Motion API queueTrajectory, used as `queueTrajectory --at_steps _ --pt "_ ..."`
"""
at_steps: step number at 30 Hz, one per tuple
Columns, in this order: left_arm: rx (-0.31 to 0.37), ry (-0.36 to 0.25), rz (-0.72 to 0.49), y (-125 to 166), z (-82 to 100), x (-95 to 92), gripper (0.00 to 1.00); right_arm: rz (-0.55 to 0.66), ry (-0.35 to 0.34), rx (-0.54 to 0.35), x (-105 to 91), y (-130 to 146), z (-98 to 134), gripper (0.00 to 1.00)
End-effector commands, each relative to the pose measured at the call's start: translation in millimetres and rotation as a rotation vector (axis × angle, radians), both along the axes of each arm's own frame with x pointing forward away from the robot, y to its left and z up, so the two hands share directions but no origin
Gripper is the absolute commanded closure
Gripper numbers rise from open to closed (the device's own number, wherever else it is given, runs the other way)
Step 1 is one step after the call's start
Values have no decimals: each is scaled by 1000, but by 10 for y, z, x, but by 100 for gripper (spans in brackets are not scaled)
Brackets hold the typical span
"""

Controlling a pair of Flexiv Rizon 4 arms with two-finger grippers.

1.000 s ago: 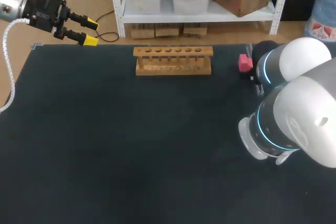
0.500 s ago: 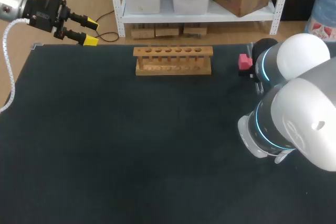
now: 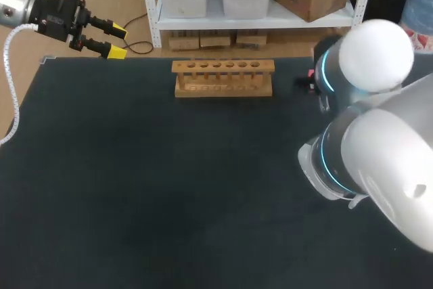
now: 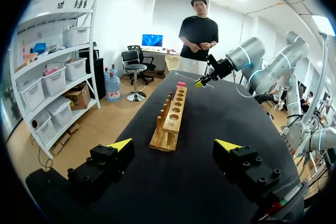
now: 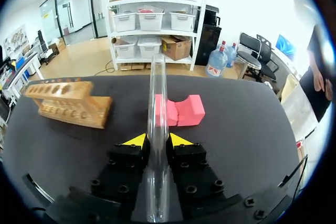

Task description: Grasp the test tube, adjust it, and insert it.

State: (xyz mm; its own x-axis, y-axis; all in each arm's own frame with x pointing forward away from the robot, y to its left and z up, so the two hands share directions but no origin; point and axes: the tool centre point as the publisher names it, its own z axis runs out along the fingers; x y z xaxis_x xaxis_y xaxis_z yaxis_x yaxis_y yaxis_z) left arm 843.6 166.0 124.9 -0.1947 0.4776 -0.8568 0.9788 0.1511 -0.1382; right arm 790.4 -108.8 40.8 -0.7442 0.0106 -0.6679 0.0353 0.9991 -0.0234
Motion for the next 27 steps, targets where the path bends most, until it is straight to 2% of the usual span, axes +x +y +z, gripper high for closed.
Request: queueTrajectory --at_steps 1,11,20,27 --pt "0 -3 0 2 -7 -4 0 -23 20 -10 -196 184 266 100" --pt "0 -3 0 2 -7 -4 0 -37 17 7 -232 562 438 100" --pt "0 -3 0 2 -7 -4 0 37 -8 52 -58 964 437 100" --pt "0 -3 0 2 -7 -4 0 93 0 85 21 1242 414 100"
